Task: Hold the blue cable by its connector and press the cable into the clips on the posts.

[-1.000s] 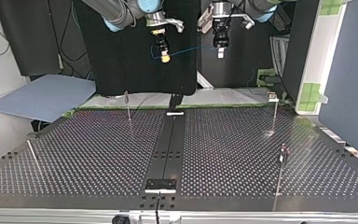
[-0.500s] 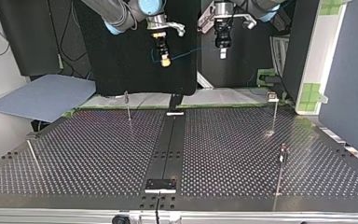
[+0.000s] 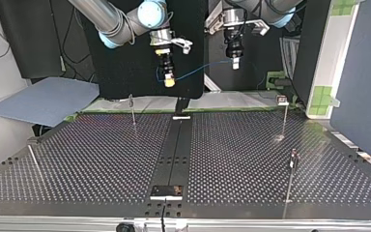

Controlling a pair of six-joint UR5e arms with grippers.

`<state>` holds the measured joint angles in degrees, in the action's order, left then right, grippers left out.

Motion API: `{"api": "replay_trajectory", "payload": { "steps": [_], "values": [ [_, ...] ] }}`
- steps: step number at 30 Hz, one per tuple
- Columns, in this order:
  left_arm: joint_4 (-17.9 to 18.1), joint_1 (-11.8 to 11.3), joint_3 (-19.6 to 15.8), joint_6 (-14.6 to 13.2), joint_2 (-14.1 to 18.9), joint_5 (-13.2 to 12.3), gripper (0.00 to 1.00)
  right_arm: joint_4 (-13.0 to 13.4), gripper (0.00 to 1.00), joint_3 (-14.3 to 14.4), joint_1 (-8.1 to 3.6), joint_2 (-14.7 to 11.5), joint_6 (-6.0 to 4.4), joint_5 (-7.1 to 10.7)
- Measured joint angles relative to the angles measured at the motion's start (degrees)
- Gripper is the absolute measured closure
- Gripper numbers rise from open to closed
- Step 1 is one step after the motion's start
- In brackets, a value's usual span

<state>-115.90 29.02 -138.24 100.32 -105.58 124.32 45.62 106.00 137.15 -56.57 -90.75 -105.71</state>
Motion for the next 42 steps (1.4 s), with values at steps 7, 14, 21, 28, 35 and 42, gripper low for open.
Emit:
{"api": "replay_trajectory", "payload": {
  "steps": [7,14,21,28,35,42],
  "values": [
    [-3.42,-0.62,1.96,1.02,3.41,0.19,1.00,-3.22,1.00,-2.19,-0.59,-3.22,-0.12,2.84],
    [-7.07,-1.47,5.49,1.83,7.07,0.83,1.00,-7.26,1.00,-6.11,-0.68,-7.26,-0.22,5.96],
    [-10.74,-2.40,9.15,1.64,10.74,1.12,1.00,-11.26,1.00,-10.12,-0.69,-11.27,-0.16,6.95],
    [-14.29,-3.66,12.71,1.91,14.29,2.54,1.00,-14.26,1.00,-12.68,-0.78,-14.72,-0.57,8.13],
    [-18.10,-5.39,16.51,2.26,18.10,2.54,1.00,-14.52,1.00,-13.32,-1.30,-17.83,-1.46,8.85],
    [-21.99,-8.67,19.95,5.12,22.00,-0.33,1.00,-14.42,1.00,-14.74,-1.34,-15.72,-1.69,9.99]
  ]
}}
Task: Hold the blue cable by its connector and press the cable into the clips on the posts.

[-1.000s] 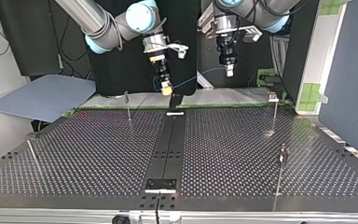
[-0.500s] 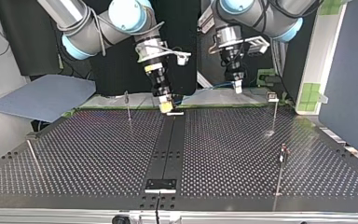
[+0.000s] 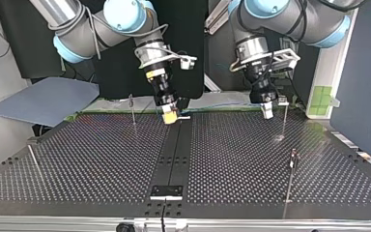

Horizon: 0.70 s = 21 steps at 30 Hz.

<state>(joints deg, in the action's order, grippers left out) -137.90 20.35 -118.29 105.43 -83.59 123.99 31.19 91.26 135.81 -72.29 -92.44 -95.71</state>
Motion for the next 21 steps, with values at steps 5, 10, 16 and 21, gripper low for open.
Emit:
{"api": "replay_trajectory", "payload": {
  "steps": [5,10,16,21],
  "values": [
    [-2.69,-2.63,0.59,2.24,2.03,-2.61,1.00,-0.12,1.00,-2.37,0.34,2.55,-0.10,0.57],
    [-5.02,-4.99,0.84,3.17,2.41,-4.97,1.00,-0.43,1.00,-4.80,0.65,3.70,-0.32,0.98],
    [-7.79,-7.84,0.96,3.94,1.11,-7.81,1.00,-1.42,1.00,-7.76,0.88,4.01,-0.94,1.29],
    [-8.44,-10.27,1.24,4.56,0.91,-9.55,1.00,-2.80,1.00,-10.62,1.04,4.19,-1.64,2.39]
  ]
}}
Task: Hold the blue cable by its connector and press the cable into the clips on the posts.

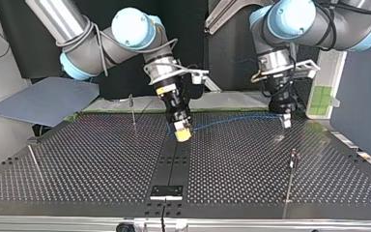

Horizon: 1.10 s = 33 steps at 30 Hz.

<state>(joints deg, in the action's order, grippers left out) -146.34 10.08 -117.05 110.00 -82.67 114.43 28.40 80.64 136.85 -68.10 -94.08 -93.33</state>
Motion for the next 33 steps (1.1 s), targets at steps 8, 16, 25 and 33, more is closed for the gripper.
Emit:
{"api": "replay_trajectory", "payload": {
  "steps": [8,16,25,33],
  "values": [
    [-1.46,-2.72,2.72,1.81,0.28,-0.52,1.00,-0.71,1.00,-3.91,0.21,0.99,-0.46,0.58],
    [-2.93,-4.69,6.70,3.35,0.11,-1.23,1.00,-1.06,1.00,-5.35,0.34,2.95,-0.51,0.87],
    [-4.36,-9.03,8.37,5.50,0.04,-4.67,1.00,-1.14,1.00,-6.87,0.40,3.35,-0.51,1.10],
    [-4.30,-13.04,8.40,5.74,-0.20,-8.89,1.00,-1.15,1.00,-7.18,0.40,3.56,-0.51,1.09]
  ]
}}
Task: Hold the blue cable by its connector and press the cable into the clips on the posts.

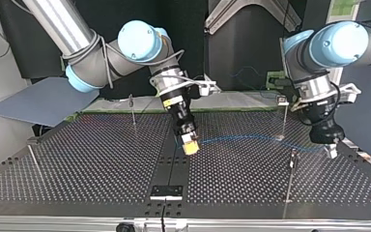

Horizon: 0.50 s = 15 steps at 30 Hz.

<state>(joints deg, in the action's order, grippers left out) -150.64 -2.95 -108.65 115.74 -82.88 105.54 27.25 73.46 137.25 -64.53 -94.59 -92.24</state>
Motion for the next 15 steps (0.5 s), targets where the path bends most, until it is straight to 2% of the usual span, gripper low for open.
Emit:
{"api": "replay_trajectory", "payload": {
  "steps": [4,15],
  "values": [
    [-0.08,-0.57,-0.03,-0.14,-0.27,-1.67,1.00,-0.31,1.00,-0.02,0.16,0.03,0.00,-0.12],
    [0.14,-0.78,-0.03,-0.37,-2.51,-4.15,1.00,-1.63,1.00,0.10,0.44,0.21,0.00,-1.41]
  ]
}}
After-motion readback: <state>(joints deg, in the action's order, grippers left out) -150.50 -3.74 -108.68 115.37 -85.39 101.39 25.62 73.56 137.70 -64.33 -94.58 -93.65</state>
